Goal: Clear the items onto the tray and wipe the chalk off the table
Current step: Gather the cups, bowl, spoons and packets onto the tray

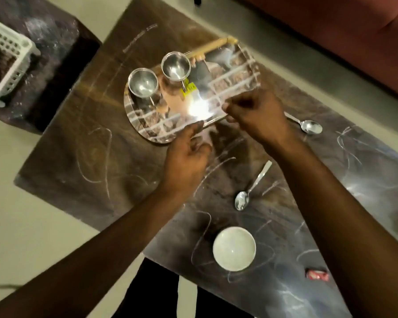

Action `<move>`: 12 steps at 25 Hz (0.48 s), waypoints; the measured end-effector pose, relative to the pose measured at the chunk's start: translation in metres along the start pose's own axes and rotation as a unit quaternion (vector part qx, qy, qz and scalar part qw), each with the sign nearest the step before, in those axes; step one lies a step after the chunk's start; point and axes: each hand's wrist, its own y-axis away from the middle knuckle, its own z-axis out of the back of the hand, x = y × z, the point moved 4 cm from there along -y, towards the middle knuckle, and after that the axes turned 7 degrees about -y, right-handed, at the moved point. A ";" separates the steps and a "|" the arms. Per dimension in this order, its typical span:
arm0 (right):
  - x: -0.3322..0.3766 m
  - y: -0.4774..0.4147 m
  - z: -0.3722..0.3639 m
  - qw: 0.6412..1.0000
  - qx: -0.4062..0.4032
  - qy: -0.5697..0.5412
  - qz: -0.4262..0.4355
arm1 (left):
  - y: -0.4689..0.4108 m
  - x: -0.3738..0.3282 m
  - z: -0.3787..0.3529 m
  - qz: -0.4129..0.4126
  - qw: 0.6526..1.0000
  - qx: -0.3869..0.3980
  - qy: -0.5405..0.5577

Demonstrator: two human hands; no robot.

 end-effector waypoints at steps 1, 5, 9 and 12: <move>-0.021 0.031 0.009 1.000 0.020 -0.004 -0.010 | 0.016 0.022 -0.002 0.020 0.999 0.028 -0.034; -0.110 0.146 0.021 0.992 0.036 -0.066 -0.100 | 0.081 0.104 -0.018 0.120 0.982 0.091 -0.111; -0.171 0.208 0.005 0.981 0.067 -0.102 -0.151 | 0.117 0.138 -0.037 0.144 0.974 0.086 -0.152; -0.190 0.231 -0.006 0.977 0.059 -0.122 -0.162 | 0.129 0.146 -0.046 0.124 0.975 0.063 -0.173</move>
